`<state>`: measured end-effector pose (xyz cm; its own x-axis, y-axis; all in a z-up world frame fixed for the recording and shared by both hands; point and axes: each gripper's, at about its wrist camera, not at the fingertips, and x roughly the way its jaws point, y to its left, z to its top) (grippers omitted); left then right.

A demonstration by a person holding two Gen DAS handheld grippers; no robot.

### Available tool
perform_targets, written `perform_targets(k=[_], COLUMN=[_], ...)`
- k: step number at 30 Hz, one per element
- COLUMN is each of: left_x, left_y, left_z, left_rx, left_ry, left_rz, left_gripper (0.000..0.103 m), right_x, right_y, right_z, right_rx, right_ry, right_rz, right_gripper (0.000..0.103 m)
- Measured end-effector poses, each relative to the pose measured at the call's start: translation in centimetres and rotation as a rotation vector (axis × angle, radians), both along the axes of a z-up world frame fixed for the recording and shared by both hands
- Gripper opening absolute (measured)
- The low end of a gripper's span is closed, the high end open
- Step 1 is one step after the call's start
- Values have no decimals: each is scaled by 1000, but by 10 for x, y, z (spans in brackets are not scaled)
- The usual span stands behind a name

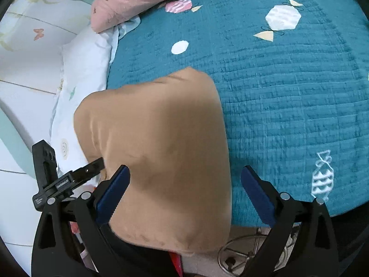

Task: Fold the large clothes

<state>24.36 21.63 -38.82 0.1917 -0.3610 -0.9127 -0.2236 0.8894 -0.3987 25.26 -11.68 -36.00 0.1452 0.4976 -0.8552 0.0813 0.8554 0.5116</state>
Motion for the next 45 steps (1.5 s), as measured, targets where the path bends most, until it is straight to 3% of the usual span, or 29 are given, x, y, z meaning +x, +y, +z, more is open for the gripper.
perform_targets(k=[9, 11, 16, 25, 29, 34, 37, 39, 40, 41, 45], left_x=[9, 10, 10, 19, 21, 21, 16, 4, 0, -4, -13], left_y=[7, 7, 1, -16, -12, -9, -10, -6, -6, -4, -14], left_z=[-35, -40, -44, -56, -70, -75, -68, -61, -58, -56, -43], left_rx=[-158, -154, -173, -140, -211, -251, -249, -248, -260, -282, -254], left_ry=[26, 60, 45, 17, 29, 7, -31, -52, -54, -54, -48], left_rz=[5, 23, 26, 16, 38, -11, 1, -6, -11, -3, -16], left_gripper=[93, 93, 93, 98, 99, 98, 85, 67, 60, 55, 49], right_x=[11, 13, 14, 24, 29, 41, 41, 39, 37, 35, 31], right_y=[25, 28, 25, 16, 14, 22, 28, 36, 35, 32, 26], right_z=[-40, -46, -54, -94, -100, -103, -95, -84, -77, -75, -61], right_rx=[28, 18, 35, 220, 250, 244, 226, 213, 238, 272, 281], right_ry=[46, 44, 35, 154, 182, 230, 213, 165, 149, 148, 125], right_rz=[47, 47, 54, 7, 0, 46, 21, 54, 56, 40, 29], right_gripper=[93, 96, 96, 97, 97, 97, 94, 85, 73, 68, 57])
